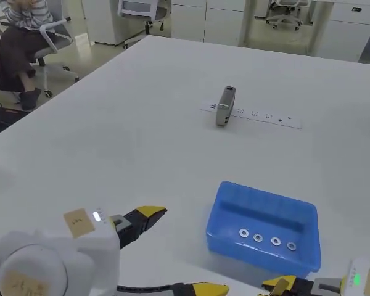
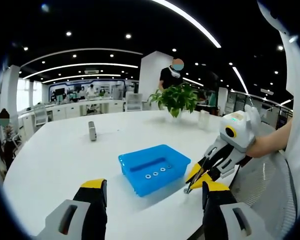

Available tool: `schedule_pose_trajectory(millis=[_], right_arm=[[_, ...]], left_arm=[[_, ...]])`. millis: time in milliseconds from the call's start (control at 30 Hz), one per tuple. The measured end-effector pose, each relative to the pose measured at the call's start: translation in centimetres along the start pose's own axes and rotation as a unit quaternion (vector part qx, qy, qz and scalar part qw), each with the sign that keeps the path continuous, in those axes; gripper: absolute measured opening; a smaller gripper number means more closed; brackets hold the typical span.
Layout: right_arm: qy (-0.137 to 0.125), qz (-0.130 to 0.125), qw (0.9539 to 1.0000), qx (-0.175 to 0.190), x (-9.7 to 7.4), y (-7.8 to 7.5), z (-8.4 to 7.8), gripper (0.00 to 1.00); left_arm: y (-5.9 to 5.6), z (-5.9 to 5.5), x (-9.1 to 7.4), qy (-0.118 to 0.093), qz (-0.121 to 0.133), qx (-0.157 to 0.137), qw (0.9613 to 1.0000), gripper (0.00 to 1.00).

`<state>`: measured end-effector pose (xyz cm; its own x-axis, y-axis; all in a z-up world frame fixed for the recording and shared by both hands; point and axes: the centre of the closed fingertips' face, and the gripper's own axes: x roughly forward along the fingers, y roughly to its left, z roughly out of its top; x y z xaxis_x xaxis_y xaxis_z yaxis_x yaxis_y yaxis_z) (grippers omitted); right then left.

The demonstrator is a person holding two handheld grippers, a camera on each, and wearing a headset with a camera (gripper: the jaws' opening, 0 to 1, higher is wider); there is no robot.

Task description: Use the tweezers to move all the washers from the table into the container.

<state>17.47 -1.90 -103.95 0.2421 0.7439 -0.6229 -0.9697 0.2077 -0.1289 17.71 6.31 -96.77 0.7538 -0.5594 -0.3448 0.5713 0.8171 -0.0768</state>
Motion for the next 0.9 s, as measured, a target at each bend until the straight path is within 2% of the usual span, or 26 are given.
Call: schedule_pose_trajectory(millis=[133, 267, 533, 900], right_arm=[[0.005, -0.007, 0.9999, -0.013, -0.1, 0.1, 0.0, 0.02], [0.006, -0.003, 0.9998, -0.021, -0.2, 0.3, 0.2, 0.02], [-0.013, -0.007, 0.9993, -0.034, -0.5, 0.1, 2.2, 0.03], [-0.043, -0.014, 0.9976, -0.053, -1.0, -0.6, 5.3, 0.03]], left_arm=[[0.0, 0.0, 0.0, 0.001, -0.001, 0.001, 1.0000, 0.78], [0.0, 0.0, 0.0, 0.000, -0.001, 0.001, 1.0000, 0.78], [-0.3, -0.2, 0.1, 0.006, -0.007, 0.002, 1.0000, 0.78], [-0.3, -0.1, 0.1, 0.004, -0.008, 0.000, 1.0000, 0.78]])
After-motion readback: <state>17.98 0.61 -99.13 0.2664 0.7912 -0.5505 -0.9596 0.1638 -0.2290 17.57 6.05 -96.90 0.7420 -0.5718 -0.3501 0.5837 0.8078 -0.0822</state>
